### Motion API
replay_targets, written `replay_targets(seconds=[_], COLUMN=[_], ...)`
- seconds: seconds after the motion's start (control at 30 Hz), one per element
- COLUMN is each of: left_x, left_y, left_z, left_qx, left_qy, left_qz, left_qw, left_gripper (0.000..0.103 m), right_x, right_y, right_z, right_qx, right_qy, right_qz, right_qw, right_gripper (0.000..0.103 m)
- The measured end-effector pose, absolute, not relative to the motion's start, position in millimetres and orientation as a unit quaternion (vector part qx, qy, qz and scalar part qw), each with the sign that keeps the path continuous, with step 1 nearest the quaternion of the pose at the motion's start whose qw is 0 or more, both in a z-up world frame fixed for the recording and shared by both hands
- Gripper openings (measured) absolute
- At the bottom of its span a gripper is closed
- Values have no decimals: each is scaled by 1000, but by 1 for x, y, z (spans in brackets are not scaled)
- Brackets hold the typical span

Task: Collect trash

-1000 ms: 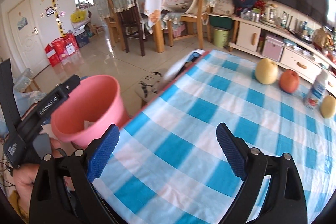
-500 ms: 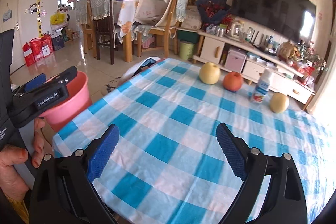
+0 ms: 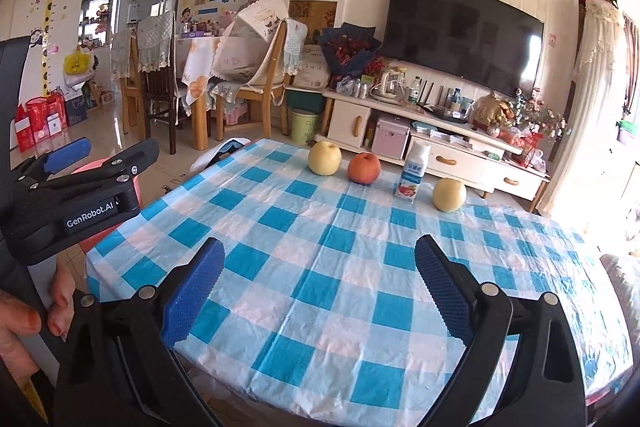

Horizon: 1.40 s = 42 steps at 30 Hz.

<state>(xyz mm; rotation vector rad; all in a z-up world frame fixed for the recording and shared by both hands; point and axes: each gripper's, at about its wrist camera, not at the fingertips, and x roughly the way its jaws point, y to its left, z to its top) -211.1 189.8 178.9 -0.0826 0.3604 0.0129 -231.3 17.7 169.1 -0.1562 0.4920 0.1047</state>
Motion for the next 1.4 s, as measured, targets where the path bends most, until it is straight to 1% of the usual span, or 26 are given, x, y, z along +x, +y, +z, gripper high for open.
replay_targets(seconds=[0.3,0.47,0.9,1.4], left_x=[-246,-259,-290,-300], left_y=[147,136,130,128], left_z=[204,215,236,243], left_qx=[-18,-19,-14,-8], left_qy=[151,148,120,112], left_qz=[-40,-58,-61,-63], left_qw=[987,987,991,992], left_gripper=[99,99,99,99], right_x=[-272,-289,-318,-327], right_y=[-10,-22,-35,-37], right_z=[182,190,205,209], right_qx=[-71,-62,-53,-56], right_qy=[214,198,163,153], right_qz=[11,-10,-38,-52], right_qw=[974,978,985,985], right_gripper=[95,95,95,96])
